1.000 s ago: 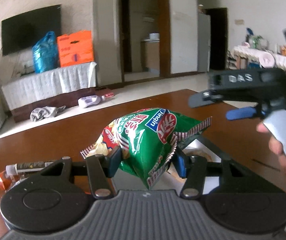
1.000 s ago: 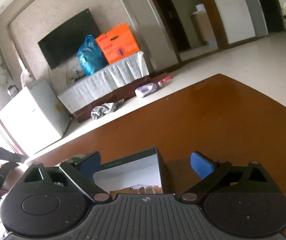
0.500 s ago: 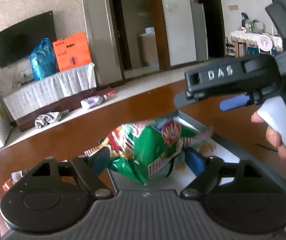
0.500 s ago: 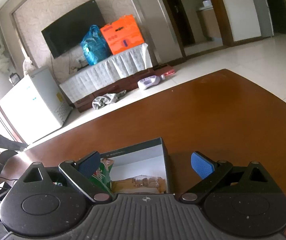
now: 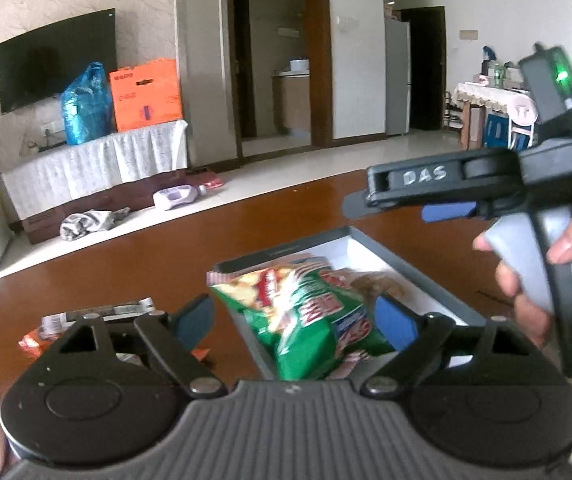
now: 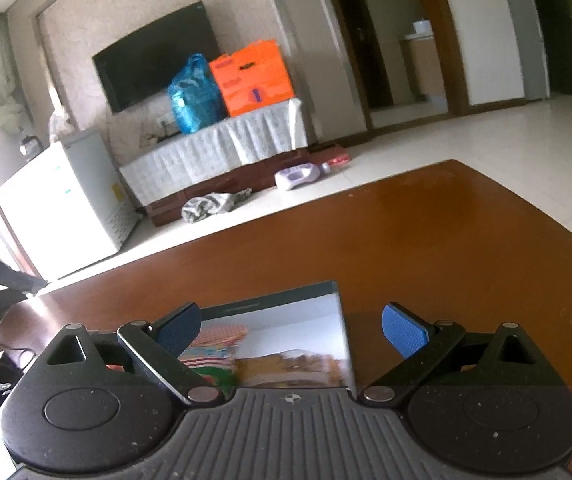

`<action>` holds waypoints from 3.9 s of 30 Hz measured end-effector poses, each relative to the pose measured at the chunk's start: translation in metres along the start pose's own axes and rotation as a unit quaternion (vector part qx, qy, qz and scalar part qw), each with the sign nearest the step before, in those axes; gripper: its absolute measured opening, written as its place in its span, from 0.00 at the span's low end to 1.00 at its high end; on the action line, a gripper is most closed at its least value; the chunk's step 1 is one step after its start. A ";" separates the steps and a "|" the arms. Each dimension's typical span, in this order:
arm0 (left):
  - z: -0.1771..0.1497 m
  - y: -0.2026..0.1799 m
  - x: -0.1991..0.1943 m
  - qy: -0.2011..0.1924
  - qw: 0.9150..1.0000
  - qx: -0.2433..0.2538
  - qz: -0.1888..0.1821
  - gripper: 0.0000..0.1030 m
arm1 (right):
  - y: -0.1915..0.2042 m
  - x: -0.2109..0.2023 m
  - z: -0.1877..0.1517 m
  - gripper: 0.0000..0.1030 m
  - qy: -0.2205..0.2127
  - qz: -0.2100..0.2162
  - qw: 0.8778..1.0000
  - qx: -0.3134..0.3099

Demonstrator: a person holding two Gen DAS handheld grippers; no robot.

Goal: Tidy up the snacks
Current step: 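Lower the green chip bag into the white box and open the left tool, then grasp the clear candy packet on the table with the right tool, then grasp the small clear packet with white candy using the left tool while the right carries its packet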

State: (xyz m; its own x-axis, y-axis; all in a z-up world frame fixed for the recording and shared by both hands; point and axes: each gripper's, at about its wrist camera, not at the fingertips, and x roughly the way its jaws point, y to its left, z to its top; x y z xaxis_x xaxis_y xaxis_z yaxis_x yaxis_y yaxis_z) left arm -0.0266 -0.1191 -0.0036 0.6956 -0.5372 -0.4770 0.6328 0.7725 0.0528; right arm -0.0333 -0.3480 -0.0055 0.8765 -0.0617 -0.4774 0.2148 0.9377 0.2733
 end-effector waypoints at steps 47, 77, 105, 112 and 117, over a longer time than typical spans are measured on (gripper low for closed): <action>-0.013 0.089 -0.055 0.101 0.957 -0.149 0.226 0.86 | 0.170 -0.054 -0.125 0.65 0.126 0.134 0.942 -0.282; -0.011 0.091 -0.058 0.100 0.965 -0.168 0.176 0.86 | 0.155 -0.055 -0.103 0.18 0.127 0.142 0.952 -0.239; -0.041 0.039 -0.010 0.177 0.982 -0.067 0.018 0.55 | 0.073 -0.073 -0.070 0.18 0.091 0.110 0.978 -0.151; -0.045 0.045 -0.003 0.185 0.978 -0.090 0.019 0.47 | 0.070 -0.068 -0.070 0.18 0.095 0.110 0.979 -0.145; -0.046 0.043 0.000 0.180 0.979 -0.097 0.023 0.47 | 0.071 -0.067 -0.073 0.18 0.097 0.109 0.978 -0.148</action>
State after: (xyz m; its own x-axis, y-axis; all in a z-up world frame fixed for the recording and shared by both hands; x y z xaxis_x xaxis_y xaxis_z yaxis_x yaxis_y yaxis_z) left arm -0.0148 -0.0705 -0.0414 0.5338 -0.3735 -0.7586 0.5038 0.8610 -0.0694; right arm -0.1082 -0.2526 -0.0154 0.7836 0.1901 -0.5914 -0.1282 0.9810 0.1454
